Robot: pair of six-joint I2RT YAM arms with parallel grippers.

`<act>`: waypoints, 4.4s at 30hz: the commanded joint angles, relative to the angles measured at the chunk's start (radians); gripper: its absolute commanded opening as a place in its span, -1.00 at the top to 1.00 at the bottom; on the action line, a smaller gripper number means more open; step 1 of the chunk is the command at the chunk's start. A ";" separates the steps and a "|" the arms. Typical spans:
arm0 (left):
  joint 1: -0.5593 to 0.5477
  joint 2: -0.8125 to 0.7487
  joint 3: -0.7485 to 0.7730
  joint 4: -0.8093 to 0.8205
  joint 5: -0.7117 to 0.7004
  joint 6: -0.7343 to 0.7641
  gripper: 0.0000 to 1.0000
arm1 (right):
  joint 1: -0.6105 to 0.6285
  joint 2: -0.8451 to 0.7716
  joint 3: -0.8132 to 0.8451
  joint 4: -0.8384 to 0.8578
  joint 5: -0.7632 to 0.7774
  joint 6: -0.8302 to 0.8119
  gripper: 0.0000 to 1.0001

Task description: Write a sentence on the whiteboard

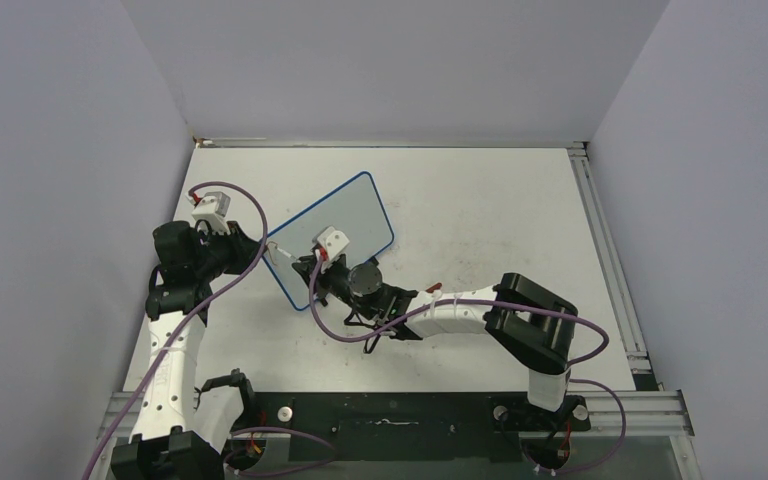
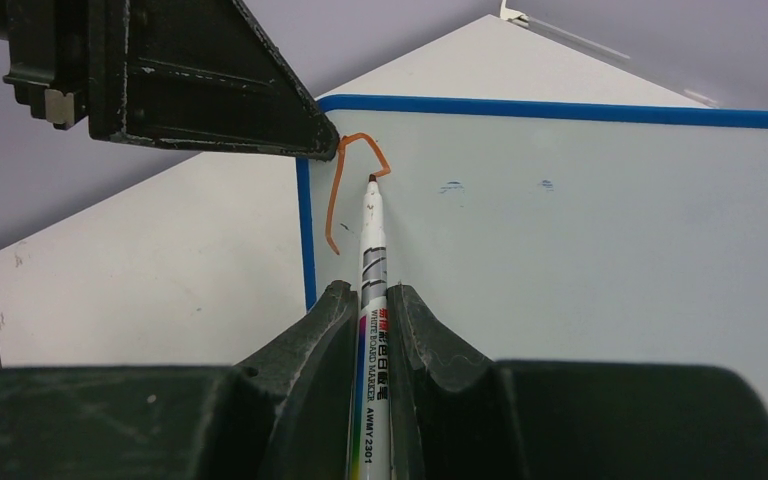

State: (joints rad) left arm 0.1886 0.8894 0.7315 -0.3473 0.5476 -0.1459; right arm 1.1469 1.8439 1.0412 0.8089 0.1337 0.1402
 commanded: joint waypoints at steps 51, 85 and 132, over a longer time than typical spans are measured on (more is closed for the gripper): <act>-0.006 -0.014 0.006 -0.007 -0.018 0.011 1.00 | 0.052 0.013 -0.050 0.029 0.058 0.001 0.89; -0.006 -0.017 0.004 -0.012 -0.020 0.012 1.00 | 0.095 0.000 -0.018 0.028 0.038 -0.014 0.89; -0.012 -0.013 0.005 -0.015 -0.021 0.022 1.00 | 0.033 -0.013 0.026 0.021 0.033 -0.056 0.89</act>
State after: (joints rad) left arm 0.1822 0.8799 0.7300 -0.3481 0.5362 -0.1398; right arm 1.1843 1.8053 1.0302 0.7937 0.1879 0.0891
